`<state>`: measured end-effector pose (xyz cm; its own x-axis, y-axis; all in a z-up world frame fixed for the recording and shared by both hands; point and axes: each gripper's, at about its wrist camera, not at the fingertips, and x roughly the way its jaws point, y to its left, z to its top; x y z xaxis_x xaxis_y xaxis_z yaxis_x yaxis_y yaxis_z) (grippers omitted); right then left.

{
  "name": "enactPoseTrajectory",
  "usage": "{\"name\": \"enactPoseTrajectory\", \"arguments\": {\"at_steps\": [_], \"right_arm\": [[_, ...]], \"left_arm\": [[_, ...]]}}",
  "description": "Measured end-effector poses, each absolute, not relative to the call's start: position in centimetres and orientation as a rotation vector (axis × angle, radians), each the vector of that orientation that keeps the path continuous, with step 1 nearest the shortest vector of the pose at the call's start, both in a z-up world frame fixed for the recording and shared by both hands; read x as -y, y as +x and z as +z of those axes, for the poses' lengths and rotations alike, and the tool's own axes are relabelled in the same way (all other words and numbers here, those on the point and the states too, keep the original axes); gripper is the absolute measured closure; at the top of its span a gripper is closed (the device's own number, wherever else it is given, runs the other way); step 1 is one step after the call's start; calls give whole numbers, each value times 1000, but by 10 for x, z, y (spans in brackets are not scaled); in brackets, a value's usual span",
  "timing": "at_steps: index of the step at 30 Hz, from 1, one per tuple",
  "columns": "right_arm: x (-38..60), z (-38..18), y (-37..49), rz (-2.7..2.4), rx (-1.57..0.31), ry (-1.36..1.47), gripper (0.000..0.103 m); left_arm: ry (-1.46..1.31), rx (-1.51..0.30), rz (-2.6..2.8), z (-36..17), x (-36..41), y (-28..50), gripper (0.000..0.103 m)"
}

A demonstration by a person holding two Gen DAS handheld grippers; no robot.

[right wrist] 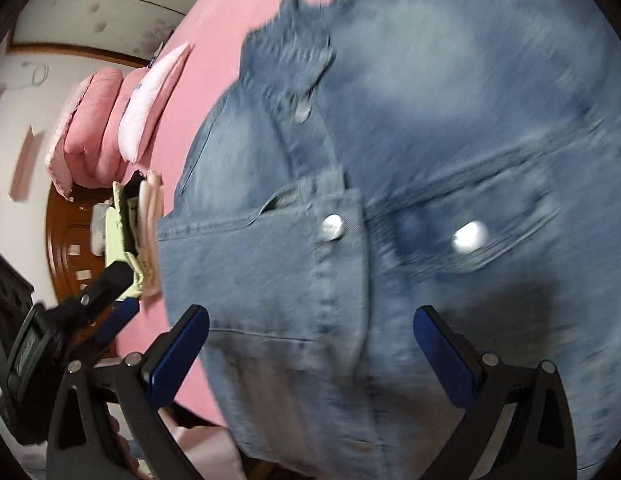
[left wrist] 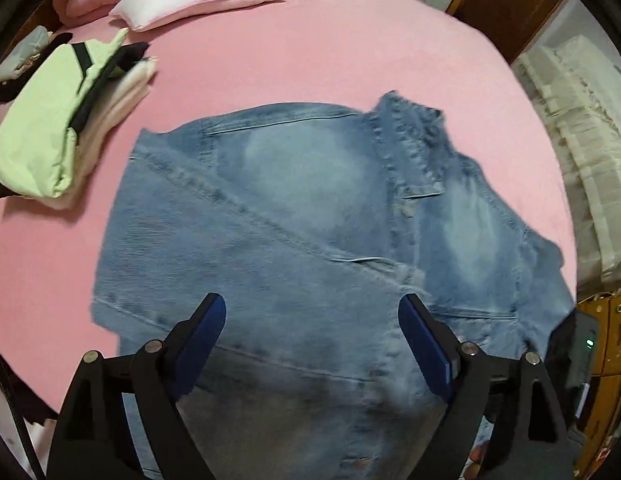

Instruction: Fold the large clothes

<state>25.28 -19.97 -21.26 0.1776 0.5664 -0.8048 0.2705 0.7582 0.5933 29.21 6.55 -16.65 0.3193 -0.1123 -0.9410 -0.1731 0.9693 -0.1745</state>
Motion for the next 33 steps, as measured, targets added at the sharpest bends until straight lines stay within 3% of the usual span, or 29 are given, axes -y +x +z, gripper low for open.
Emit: {"name": "enactPoseTrajectory", "arguments": {"at_steps": [6, 7, 8, 12, 14, 18, 20, 21, 33], "right_arm": [[150, -243, 262, 145, -1518, 591, 1], [142, -243, 263, 122, -1516, 548, 5], [135, -241, 264, 121, -1501, 518, 16], [110, -238, 265, 52, -1507, 322, 29], [104, -238, 263, -7, -1505, 235, 54], [112, -229, 259, -53, -1462, 249, 75], [110, -220, 257, -52, -1427, 227, 94], [110, -213, 254, -56, -1401, 198, 98], [154, -88, 284, -77, -988, 43, 99]], "left_arm": [[-274, -1273, 56, -169, -97, 292, 16], [-275, -1274, 59, -169, -100, 291, 16], [-276, -1274, 60, -169, -105, 291, 16], [-282, -1275, 63, -171, -122, 292, 16], [-285, -1279, 66, -173, -128, 293, 16], [-288, -1288, 72, -179, -139, 295, 16], [-286, -1294, 78, -182, -142, 297, 16], [-283, -1303, 83, -184, -145, 298, 16], [-255, -1418, 190, -217, -165, 302, 16]]}}
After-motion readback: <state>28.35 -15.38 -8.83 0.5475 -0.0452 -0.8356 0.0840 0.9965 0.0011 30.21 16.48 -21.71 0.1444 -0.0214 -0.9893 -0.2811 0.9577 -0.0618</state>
